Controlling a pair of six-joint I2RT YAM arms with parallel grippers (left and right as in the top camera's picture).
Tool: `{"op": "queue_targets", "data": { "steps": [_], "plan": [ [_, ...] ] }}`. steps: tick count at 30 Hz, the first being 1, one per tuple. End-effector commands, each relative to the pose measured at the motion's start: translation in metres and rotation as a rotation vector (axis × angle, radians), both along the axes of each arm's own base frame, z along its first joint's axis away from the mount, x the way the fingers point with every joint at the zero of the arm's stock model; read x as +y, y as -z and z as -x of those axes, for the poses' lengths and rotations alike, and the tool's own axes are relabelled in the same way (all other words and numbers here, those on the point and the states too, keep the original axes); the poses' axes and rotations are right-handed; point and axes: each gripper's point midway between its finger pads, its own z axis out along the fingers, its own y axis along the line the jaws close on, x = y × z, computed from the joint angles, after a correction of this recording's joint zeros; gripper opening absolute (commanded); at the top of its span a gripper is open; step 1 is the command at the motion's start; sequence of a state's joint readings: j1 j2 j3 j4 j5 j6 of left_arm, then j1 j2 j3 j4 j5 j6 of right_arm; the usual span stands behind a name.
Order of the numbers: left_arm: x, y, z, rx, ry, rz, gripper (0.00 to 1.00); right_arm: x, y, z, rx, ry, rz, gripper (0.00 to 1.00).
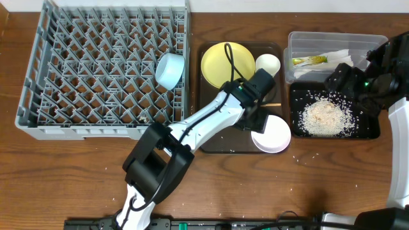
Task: Sort waste into correct bins and load items into the dishwasher
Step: 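Lower the left gripper and grasp the pale pink bowl's rim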
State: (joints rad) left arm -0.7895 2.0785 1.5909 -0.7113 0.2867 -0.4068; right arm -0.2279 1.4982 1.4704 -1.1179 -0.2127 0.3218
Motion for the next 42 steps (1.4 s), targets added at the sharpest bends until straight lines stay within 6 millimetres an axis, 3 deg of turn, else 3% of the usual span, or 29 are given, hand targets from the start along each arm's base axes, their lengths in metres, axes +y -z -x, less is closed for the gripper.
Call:
{"op": "queue_targets", "data": {
  "steps": [1,7,13,17,22,31,35,38,42],
  "plan": [
    [0.001,0.021,0.010,0.025,0.025,-0.019,0.52,0.000,-0.007,-0.001,-0.019,-0.003,0.001,0.99],
    [0.005,0.032,0.013,0.029,0.024,-0.023,0.43,0.000,-0.007,-0.001,-0.019,-0.003,0.001,0.99],
    [0.004,0.033,0.013,0.027,0.024,-0.020,0.08,0.000,-0.007,-0.001,-0.019,-0.003,0.001,0.99],
    [0.006,0.031,0.012,0.027,0.016,-0.019,0.07,0.000,-0.007,-0.001,-0.019,-0.003,0.001,0.99],
    [0.022,0.002,0.002,0.000,-0.022,-0.018,0.08,0.000,-0.007,-0.001,-0.019,-0.003,0.001,0.99],
    [0.127,-0.116,-0.024,-0.237,-0.238,-0.106,0.07,0.000,-0.007,-0.001,-0.019,-0.003,0.001,0.99],
    [0.177,-0.156,-0.028,-0.360,-0.345,-0.180,0.07,0.000,-0.007,-0.001,-0.019,-0.003,0.001,0.99],
    [0.205,-0.166,-0.028,-0.399,-0.398,-0.251,0.07,0.000,-0.007,-0.001,-0.019,-0.003,0.001,0.99],
    [0.223,-0.161,-0.027,-0.376,-0.426,-0.311,0.08,0.000,-0.007,-0.001,-0.019,-0.003,0.001,0.99]
  ]
}}
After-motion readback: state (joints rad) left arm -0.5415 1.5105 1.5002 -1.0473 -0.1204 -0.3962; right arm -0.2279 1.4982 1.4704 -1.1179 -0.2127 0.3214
